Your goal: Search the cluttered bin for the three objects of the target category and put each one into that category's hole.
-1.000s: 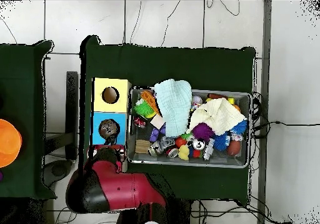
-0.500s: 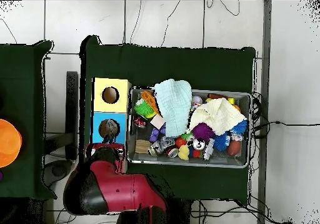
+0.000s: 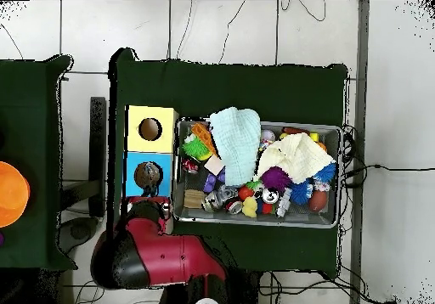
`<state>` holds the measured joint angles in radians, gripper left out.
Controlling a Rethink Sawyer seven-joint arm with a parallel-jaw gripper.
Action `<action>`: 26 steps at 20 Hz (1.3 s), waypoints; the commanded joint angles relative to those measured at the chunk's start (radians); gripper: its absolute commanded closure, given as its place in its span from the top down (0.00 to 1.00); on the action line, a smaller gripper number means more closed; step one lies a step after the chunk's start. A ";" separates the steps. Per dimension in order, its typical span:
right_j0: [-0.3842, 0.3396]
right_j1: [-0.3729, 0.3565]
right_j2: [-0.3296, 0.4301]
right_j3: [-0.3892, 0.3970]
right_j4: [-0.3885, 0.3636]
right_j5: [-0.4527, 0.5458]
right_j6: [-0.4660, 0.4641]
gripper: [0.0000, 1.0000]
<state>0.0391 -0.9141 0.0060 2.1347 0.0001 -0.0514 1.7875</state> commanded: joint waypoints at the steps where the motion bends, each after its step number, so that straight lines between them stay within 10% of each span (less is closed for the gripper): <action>1: -0.083 0.049 0.113 -0.005 -0.049 -0.037 0.149 0.00; 26: -0.989 0.131 0.718 -0.109 -0.437 0.383 -0.299 0.00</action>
<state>-0.8178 -0.8502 0.4947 2.1299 -0.3442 0.0908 1.7852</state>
